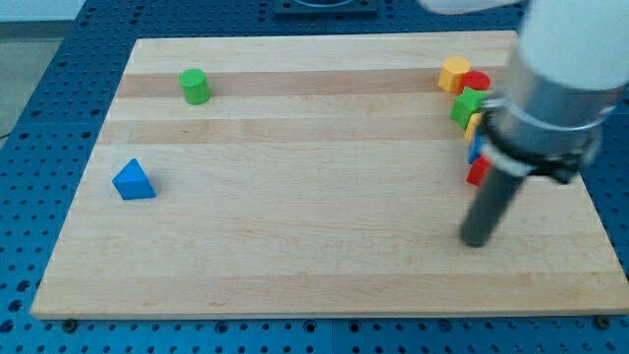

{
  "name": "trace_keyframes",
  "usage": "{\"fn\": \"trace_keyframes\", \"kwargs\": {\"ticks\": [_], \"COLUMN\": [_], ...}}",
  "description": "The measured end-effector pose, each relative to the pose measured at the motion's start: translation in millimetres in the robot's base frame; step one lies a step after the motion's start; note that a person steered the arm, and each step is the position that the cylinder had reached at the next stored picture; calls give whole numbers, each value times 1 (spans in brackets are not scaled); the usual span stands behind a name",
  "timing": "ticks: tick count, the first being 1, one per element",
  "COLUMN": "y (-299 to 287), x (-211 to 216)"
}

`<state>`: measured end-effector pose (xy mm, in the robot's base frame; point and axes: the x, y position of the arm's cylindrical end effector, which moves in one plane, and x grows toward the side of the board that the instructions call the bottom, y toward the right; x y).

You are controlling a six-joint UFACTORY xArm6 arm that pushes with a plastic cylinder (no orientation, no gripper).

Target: Move the blue triangle to the red star

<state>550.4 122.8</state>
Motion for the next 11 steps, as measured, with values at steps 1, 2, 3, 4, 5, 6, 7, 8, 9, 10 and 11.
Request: {"fn": "trace_keyframes", "kwargs": {"ticks": [1,2,3,4,5,6,7,8,9,10,11], "y": [-108,-209,-311,-398,-427,-404,-304,-211,-214,-267,-337], "x": [0,0,-8,-37,-65,-94,-92,-65,-65,-89,-91]}}
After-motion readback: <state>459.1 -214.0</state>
